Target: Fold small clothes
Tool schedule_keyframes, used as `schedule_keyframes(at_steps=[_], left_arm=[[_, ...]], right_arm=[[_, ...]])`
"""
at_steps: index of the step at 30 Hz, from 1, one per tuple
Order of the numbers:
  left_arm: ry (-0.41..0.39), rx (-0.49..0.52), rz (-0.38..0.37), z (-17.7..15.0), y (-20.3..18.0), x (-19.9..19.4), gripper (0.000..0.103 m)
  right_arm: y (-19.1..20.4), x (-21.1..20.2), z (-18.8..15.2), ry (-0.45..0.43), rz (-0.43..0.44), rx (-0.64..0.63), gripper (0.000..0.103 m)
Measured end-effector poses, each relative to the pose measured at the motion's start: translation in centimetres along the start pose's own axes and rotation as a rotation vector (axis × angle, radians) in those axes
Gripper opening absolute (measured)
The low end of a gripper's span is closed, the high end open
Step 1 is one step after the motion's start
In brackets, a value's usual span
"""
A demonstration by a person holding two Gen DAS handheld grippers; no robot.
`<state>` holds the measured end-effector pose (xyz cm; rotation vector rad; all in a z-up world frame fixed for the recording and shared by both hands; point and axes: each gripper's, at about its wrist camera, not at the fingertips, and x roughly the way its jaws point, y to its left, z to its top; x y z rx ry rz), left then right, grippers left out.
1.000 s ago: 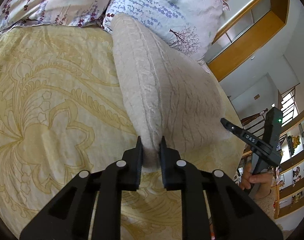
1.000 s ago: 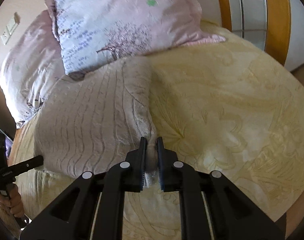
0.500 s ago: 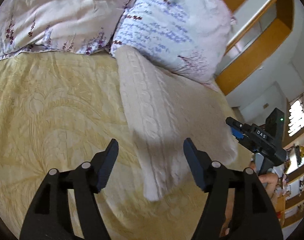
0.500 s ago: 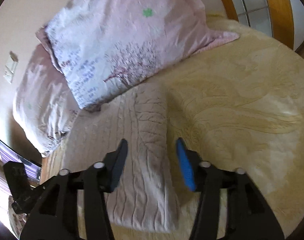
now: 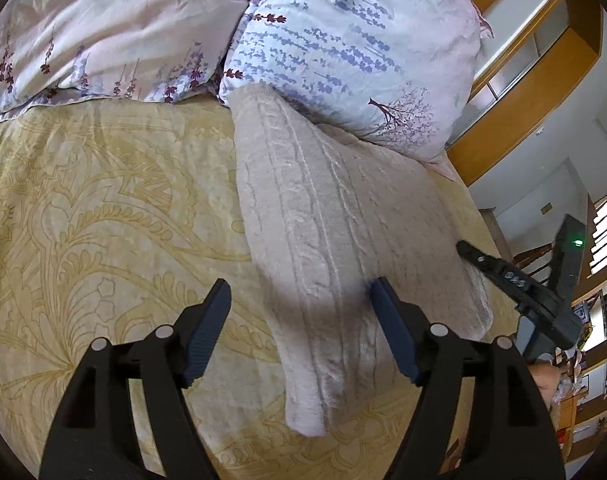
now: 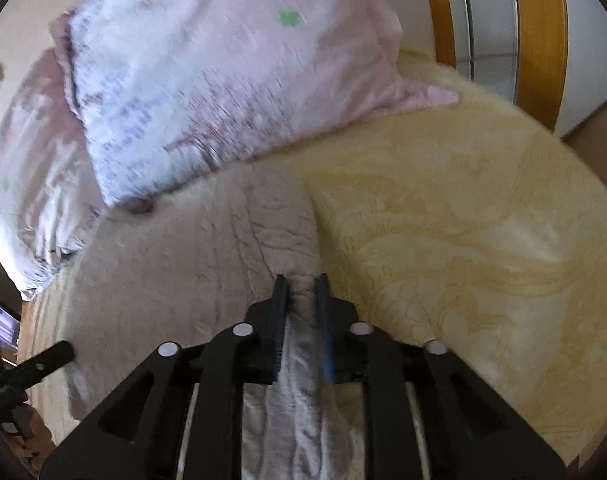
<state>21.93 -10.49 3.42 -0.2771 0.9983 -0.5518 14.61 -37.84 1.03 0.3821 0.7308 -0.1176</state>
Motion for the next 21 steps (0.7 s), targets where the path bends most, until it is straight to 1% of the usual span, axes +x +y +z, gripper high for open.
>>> schedule_keyframes(at_steps=[1, 2, 3, 5, 8, 10, 13, 15, 18, 21], left_arm=[[0.001, -0.001, 0.000, 0.0, 0.0, 0.0, 0.073], [0.001, -0.002, 0.000, 0.0, 0.1, -0.1, 0.073], [0.003, -0.004, 0.000, 0.1, 0.0, 0.1, 0.073], [0.002, 0.000, 0.004, 0.1, 0.0, 0.0, 0.073], [-0.002, 0.017, 0.020, -0.1, -0.2, 0.2, 0.074], [0.000, 0.032, 0.038, -0.1, -0.5, 0.4, 0.077], [0.019, 0.056, 0.058, -0.1, -1.0, 1.1, 0.078], [0.035, 0.072, 0.070, -0.2, -1.3, 1.7, 0.078], [0.060, 0.101, 0.094, -0.3, -2.0, 2.5, 0.078], [0.066, 0.117, 0.120, -0.3, -2.4, 3.1, 0.078]], right_arm=[[0.2, -0.9, 0.0, -0.035, 0.005, -0.008, 0.040], [0.5, -1.7, -0.1, -0.068, 0.018, -0.020, 0.044], [0.7, -2.1, -0.1, -0.086, 0.027, -0.031, 0.047], [1.5, -2.4, -0.3, -0.095, 0.037, -0.070, 0.047], [2.4, -1.8, -0.6, -0.068, 0.064, -0.109, 0.047], [2.7, -1.3, -0.8, -0.043, 0.061, -0.123, 0.047], [2.9, 0.7, -1.5, 0.048, 0.033, -0.129, 0.050], [2.7, 1.1, -1.9, 0.042, 0.031, -0.138, 0.051], [2.1, 1.2, -1.9, 0.050, 0.057, -0.113, 0.051], [1.8, 1.5, -2.1, 0.041, 0.063, -0.111, 0.052]])
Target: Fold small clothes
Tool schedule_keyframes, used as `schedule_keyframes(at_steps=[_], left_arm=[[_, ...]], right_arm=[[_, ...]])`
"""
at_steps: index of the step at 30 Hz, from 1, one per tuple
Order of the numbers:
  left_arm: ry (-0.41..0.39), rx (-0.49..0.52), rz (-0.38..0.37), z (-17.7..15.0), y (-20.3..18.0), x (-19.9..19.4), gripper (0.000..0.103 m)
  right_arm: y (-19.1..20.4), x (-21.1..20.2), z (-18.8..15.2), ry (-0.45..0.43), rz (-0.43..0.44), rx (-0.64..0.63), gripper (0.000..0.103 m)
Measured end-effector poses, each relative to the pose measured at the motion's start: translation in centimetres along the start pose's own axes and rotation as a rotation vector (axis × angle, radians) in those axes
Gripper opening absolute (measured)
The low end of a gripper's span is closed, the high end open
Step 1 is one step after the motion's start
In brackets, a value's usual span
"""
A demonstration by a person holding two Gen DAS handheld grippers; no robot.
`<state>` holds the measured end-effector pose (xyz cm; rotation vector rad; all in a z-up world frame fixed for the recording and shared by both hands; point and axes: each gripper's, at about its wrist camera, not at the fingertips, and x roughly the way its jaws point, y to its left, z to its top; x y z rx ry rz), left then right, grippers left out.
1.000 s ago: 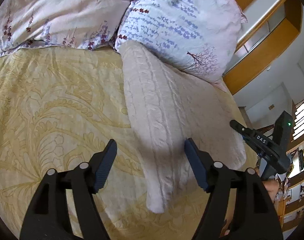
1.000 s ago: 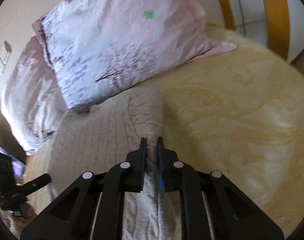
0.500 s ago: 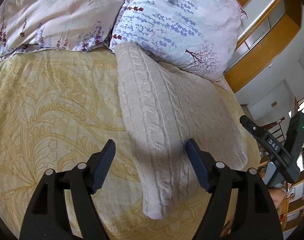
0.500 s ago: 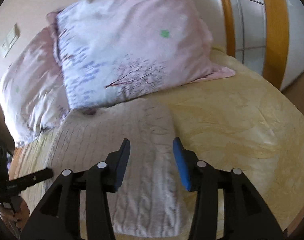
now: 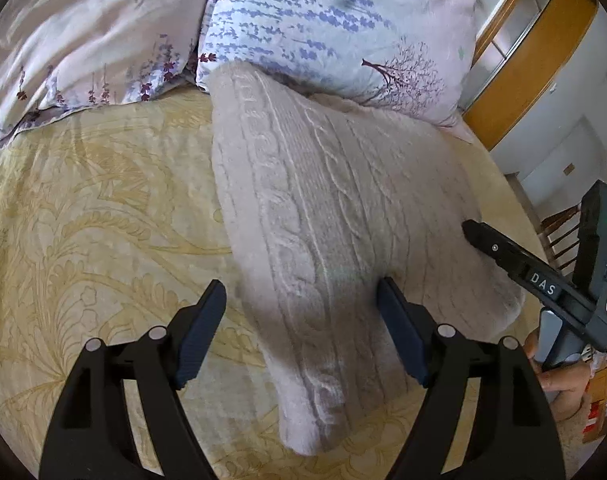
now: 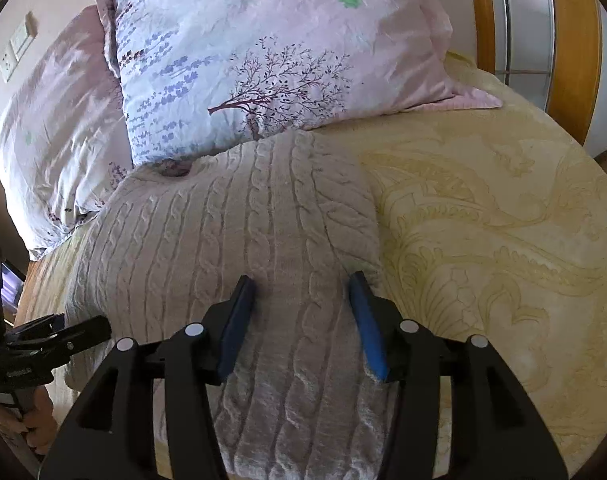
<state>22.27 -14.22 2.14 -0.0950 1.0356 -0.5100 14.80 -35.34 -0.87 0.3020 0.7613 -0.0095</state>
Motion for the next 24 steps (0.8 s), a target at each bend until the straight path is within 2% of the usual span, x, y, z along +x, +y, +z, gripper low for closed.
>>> schedule_keyframes(at_steps=[7, 11, 14, 15, 16, 18, 20, 24], left_arm=[[-0.004, 0.042, 0.060, 0.3, -0.9, 0.6, 0.079], [-0.008, 0.049, 0.068, 0.3, -0.9, 0.0, 0.079], [-0.015, 0.044, 0.055, 0.4, -0.8, -0.4, 0.079], [-0.017, 0.040, 0.052, 0.3, -0.7, -0.6, 0.079], [-0.020, 0.033, 0.046, 0.4, -0.5, -0.8, 0.079], [-0.026, 0.026, 0.041, 0.5, -0.4, -1.0, 0.079], [-0.027, 0.017, 0.034, 0.7, -0.2, -1.1, 0.080], [-0.014, -0.039, -0.028, 1.4, 0.6, -0.8, 0.082]], right_arm=[[-0.1, -0.1, 0.0, -0.007, 0.019, 0.006, 0.054], [-0.4, -0.8, 0.5, 0.002, 0.051, 0.033, 0.055], [-1.2, -1.8, 1.2, -0.011, 0.112, 0.097, 0.067], [-1.7, -2.2, 1.5, -0.023, 0.117, 0.121, 0.076], [-2.0, -2.4, 1.7, -0.034, 0.113, 0.134, 0.081], [-2.9, -2.5, 2.3, -0.045, 0.097, 0.160, 0.082], [-4.1, -1.7, 3.0, -0.007, 0.104, 0.203, 0.083], [-5.8, 1.0, 3.6, 0.103, 0.161, 0.294, 0.083]])
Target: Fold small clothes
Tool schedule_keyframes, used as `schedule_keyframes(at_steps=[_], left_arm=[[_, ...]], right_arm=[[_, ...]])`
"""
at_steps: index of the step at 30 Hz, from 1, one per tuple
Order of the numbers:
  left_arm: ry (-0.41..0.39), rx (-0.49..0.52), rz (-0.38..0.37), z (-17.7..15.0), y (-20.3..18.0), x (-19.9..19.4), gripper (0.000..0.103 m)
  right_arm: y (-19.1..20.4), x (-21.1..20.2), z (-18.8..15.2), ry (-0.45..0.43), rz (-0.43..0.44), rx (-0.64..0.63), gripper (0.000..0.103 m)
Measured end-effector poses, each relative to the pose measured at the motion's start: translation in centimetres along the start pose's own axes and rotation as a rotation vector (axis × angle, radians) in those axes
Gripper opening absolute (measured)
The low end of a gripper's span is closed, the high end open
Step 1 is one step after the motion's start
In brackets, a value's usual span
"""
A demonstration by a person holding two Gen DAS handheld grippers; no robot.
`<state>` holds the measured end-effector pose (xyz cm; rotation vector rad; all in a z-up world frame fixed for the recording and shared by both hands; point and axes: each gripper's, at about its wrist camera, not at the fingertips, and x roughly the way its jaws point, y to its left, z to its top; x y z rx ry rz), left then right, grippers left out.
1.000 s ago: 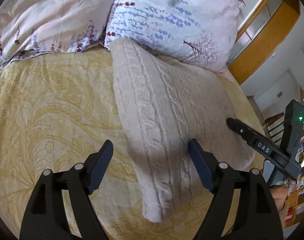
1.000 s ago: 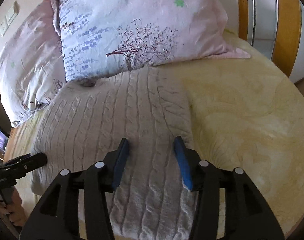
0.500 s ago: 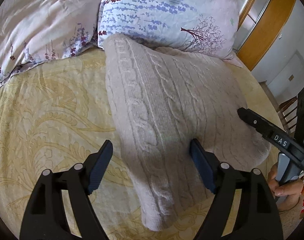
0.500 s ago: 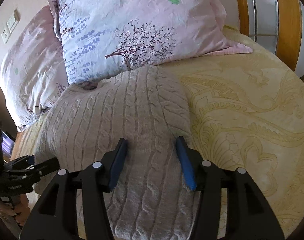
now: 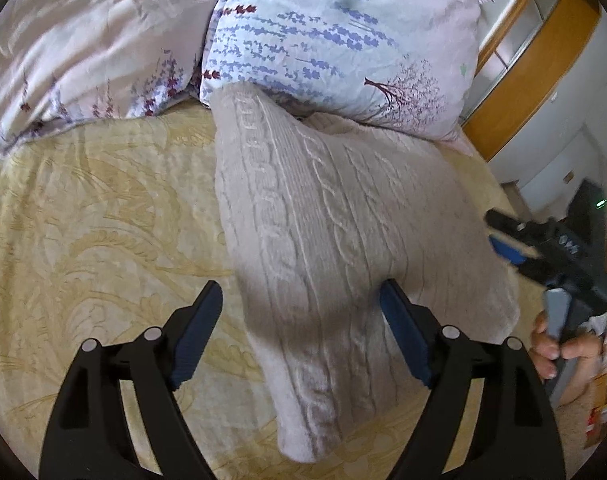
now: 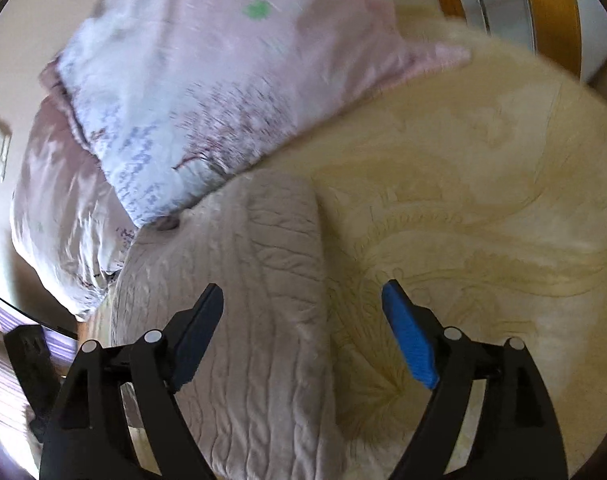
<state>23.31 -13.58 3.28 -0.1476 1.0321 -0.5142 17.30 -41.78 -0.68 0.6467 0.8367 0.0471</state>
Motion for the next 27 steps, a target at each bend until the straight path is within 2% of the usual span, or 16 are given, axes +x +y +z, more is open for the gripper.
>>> schedule_keyframes(at_steps=[4, 10, 13, 17, 21, 23, 24, 25, 27], left_arm=[[0.014, -0.068, -0.077, 1.1, 1.1, 0.7, 0.083], [0.044, -0.187, -0.183, 2.2, 2.9, 1.8, 0.083], [0.061, -0.243, -0.236, 2.6, 3.6, 2.5, 0.082], [0.050, -0.277, -0.281, 2.8, 4.2, 2.8, 0.082], [0.045, -0.319, -0.317, 2.5, 5.0, 2.7, 0.074], [0.045, -0.339, -0.336, 2.3, 5.3, 2.9, 0.065], [0.044, -0.347, -0.347, 2.1, 5.4, 3.0, 0.060], [0.037, -0.351, -0.355, 1.9, 5.5, 2.8, 0.058], [0.028, -0.349, -0.372, 1.8, 5.7, 2.4, 0.046]], right_arm=[[-0.5, 1.1, 0.1, 0.029, 0.050, 0.038, 0.083], [0.0, 1.4, 0.4, 0.046, 0.076, 0.024, 0.083], [0.3, 1.9, 0.7, 0.069, 0.117, 0.026, 0.083], [0.7, 3.0, 0.8, 0.120, 0.200, 0.020, 0.074], [1.4, 3.5, 0.6, 0.145, 0.233, -0.020, 0.072], [1.3, 3.8, 0.5, 0.163, 0.276, -0.018, 0.063], [1.2, 4.1, 0.4, 0.182, 0.298, -0.010, 0.053], [1.0, 4.4, 0.2, 0.192, 0.316, 0.007, 0.047], [0.9, 4.3, -0.1, 0.189, 0.346, 0.021, 0.039]])
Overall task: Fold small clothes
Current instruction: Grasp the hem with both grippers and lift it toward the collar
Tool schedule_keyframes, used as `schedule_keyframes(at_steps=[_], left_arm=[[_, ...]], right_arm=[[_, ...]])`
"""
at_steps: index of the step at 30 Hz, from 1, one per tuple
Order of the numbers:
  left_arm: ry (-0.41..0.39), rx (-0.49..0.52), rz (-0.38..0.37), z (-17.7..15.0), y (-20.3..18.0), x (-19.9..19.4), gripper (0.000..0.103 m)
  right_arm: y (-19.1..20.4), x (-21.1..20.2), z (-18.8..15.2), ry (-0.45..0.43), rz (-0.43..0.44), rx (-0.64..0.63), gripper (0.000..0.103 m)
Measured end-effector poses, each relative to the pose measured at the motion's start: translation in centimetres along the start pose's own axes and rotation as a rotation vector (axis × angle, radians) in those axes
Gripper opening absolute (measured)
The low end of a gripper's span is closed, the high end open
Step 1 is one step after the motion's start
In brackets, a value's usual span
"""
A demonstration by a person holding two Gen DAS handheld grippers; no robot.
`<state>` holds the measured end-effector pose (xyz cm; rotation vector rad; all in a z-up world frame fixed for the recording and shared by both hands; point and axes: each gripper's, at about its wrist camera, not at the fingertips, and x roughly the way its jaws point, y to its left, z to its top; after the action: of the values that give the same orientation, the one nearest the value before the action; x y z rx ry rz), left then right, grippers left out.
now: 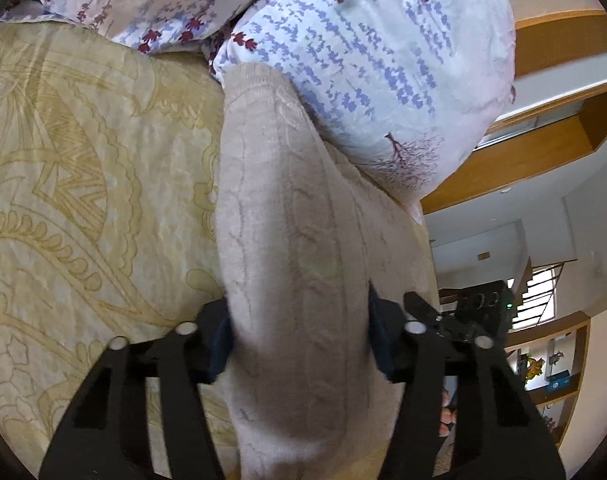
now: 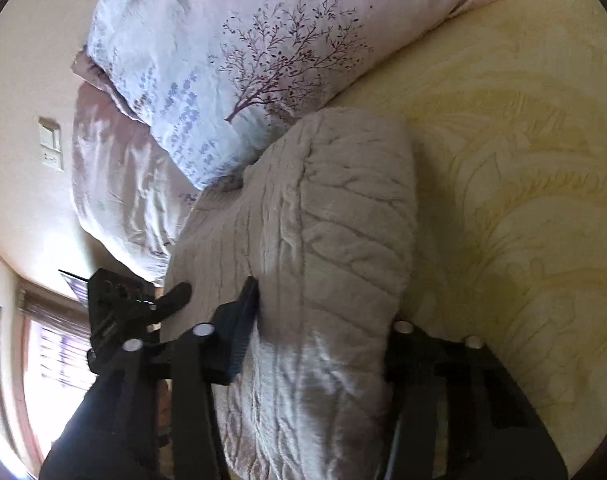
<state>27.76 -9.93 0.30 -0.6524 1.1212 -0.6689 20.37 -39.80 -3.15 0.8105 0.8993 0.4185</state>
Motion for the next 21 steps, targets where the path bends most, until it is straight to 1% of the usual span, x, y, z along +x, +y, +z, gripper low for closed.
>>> schedule_keyframes(at_steps=[1, 3, 5, 9, 13, 16, 18, 21], left_arm=[[-0.002, 0.006, -0.009, -0.1, -0.1, -0.3, 0.044], [-0.010, 0.020, -0.018, -0.3, -0.2, -1.1, 0.040], [-0.015, 0.043, -0.021, -0.6, -0.4, -1.8, 0.038], [-0.028, 0.081, -0.023, -0.9, -0.4, -4.1, 0.037], [-0.057, 0.119, 0.010, -1.0, 0.6, -7.6, 0.037], [-0.075, 0.128, 0.051, -0.5, 2.0, -10.4, 0.037], [-0.084, 0.108, 0.083, -0.1, 3.9, -12.4, 0.038], [-0.086, 0.063, 0.123, 0.4, 7.1, -14.7, 0.039]], right_arm=[[0.0, -0.1, -0.2, -0.006, 0.019, 0.008, 0.037], [0.6, -0.4, -0.6, -0.024, 0.028, 0.005, 0.035], [1.5, -0.8, -0.9, -0.043, 0.032, -0.013, 0.034], [3.7, -0.7, -1.3, -0.051, 0.037, -0.060, 0.031], [6.6, 1.6, -2.2, -0.026, 0.033, -0.123, 0.030], [9.3, 4.7, -3.0, -0.002, 0.032, -0.185, 0.030], [10.6, 6.4, -3.6, 0.013, 0.023, -0.220, 0.029], [12.7, 9.7, -4.6, 0.044, -0.022, -0.292, 0.029]])
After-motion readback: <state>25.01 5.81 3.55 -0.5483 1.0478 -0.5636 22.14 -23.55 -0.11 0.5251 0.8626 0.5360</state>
